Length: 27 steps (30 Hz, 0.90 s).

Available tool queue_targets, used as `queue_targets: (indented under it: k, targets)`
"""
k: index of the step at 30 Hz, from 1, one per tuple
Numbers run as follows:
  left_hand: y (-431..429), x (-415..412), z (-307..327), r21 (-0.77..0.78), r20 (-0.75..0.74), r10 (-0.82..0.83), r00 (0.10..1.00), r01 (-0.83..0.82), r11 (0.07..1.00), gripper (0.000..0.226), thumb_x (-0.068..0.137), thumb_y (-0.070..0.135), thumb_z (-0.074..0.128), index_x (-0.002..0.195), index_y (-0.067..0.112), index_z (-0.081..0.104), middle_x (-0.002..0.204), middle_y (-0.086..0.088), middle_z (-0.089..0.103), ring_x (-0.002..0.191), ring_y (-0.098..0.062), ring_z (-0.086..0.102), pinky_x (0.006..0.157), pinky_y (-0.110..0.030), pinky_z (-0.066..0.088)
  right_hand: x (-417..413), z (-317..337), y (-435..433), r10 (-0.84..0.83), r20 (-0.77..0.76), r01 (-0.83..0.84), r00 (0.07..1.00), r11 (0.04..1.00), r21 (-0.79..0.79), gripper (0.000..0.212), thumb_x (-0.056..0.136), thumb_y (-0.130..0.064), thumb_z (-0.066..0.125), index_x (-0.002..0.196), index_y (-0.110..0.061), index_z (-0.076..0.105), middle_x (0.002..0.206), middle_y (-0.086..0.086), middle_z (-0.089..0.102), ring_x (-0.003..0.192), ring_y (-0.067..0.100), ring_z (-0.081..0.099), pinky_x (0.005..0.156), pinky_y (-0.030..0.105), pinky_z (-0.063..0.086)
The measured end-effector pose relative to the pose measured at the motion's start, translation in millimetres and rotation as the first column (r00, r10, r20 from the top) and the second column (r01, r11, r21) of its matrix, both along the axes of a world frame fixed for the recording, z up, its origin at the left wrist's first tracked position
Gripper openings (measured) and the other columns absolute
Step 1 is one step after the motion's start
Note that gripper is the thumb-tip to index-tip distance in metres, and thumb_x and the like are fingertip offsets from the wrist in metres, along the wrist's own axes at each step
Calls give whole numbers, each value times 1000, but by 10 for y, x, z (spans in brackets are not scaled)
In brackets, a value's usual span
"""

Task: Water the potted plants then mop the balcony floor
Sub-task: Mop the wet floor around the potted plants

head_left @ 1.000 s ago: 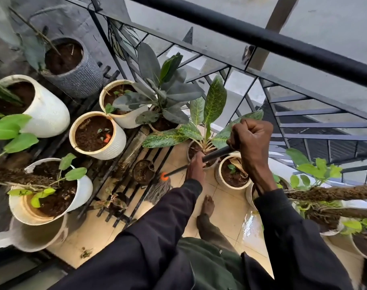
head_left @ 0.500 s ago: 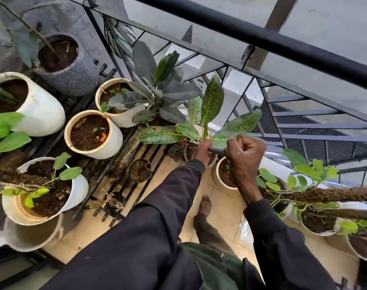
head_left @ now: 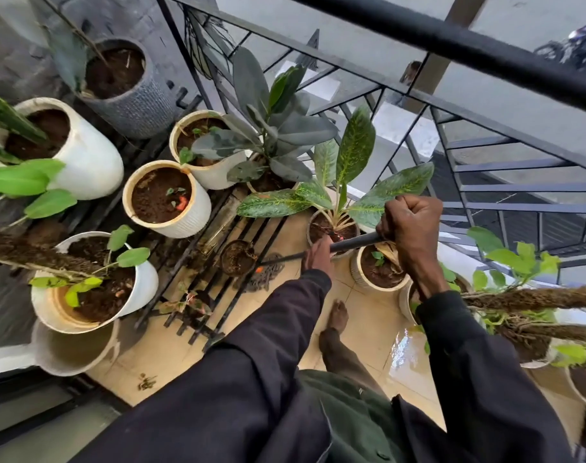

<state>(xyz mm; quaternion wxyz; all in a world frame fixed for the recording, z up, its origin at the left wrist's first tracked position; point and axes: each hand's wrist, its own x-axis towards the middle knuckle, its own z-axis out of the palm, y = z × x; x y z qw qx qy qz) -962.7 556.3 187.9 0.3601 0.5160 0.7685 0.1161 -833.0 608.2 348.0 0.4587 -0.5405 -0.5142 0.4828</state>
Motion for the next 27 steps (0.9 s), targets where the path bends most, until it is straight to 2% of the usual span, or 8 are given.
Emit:
queue_targets:
  k: [5, 7, 10, 13, 17, 20, 23, 27]
  targets:
    - [-495, -105, -65, -55, -12, 1, 1000, -1, 998, 30, 103, 8, 47, 132, 10, 54, 128, -20, 61, 124, -37, 53, 96, -43, 41, -44, -107, -198, 89, 1, -88, 996, 994, -58, 37, 84, -3, 59, 51, -12, 45, 48, 4, 43, 39, 13, 48, 48, 28, 48]
    - [-677, -124, -99, -42, -6, 2, 1000, -2, 999, 31, 102, 7, 47, 132, 12, 54, 127, -19, 62, 123, -37, 54, 96, -42, 42, -81, -110, -310, 81, -36, -83, 996, 994, -65, 38, 83, -1, 58, 49, -12, 43, 45, -3, 41, 37, 13, 47, 46, 25, 46]
    - [-760, -107, -56, -2, 25, 15, 1000, -15, 1000, 35, 101, 3, 46, 134, 13, 54, 129, -17, 63, 122, -34, 57, 95, -39, 43, -141, -14, -381, 39, -114, -47, 993, 997, -61, 39, 80, -2, 57, 46, -18, 46, 43, -2, 38, 36, 15, 40, 45, 24, 43]
    - [-693, -140, 26, 75, 53, 59, 997, -63, 995, 35, 98, -2, 48, 129, 13, 56, 124, -15, 66, 118, -33, 59, 90, -39, 45, -214, 103, -412, 48, -86, -50, 995, 999, -19, 43, 82, -4, 58, 44, -23, 50, 44, -6, 41, 39, 16, 40, 49, 26, 44]
    - [-527, -278, 77, 140, 100, 55, 993, -69, 988, 20, 99, 0, 51, 114, 9, 60, 111, -15, 69, 105, -31, 64, 77, -32, 40, -366, 242, -498, 28, -17, -27, 999, 998, 65, 45, 84, -2, 57, 47, -26, 54, 46, -4, 46, 40, 19, 45, 47, 36, 47]
    - [-416, -374, 127, 158, 97, 65, 993, -80, 984, 20, 97, -2, 49, 100, 16, 58, 100, -9, 67, 97, -28, 65, 73, -29, 38, -501, 282, -588, 1, 80, -11, 997, 992, 126, 34, 84, -4, 58, 51, -10, 52, 49, 11, 46, 40, 20, 48, 39, 48, 47]
    - [-383, -453, 115, 153, 103, 75, 992, -90, 984, 19, 93, -6, 50, 92, 12, 56, 95, -12, 65, 87, -28, 62, 70, -34, 43, -666, 281, -749, 20, 108, -35, 994, 990, 136, 36, 84, -6, 58, 53, 10, 47, 50, 26, 43, 41, 11, 52, 36, 45, 42]
    - [-453, -525, 80, 153, 122, 119, 985, -137, 979, 19, 90, -9, 53, 99, 7, 59, 99, -16, 67, 93, -32, 64, 74, -35, 44, -801, 247, -817, 87, 104, -100, 991, 987, 129, 32, 82, 0, 56, 52, -2, 46, 45, -16, 39, 39, -3, 43, 39, 21, 39]
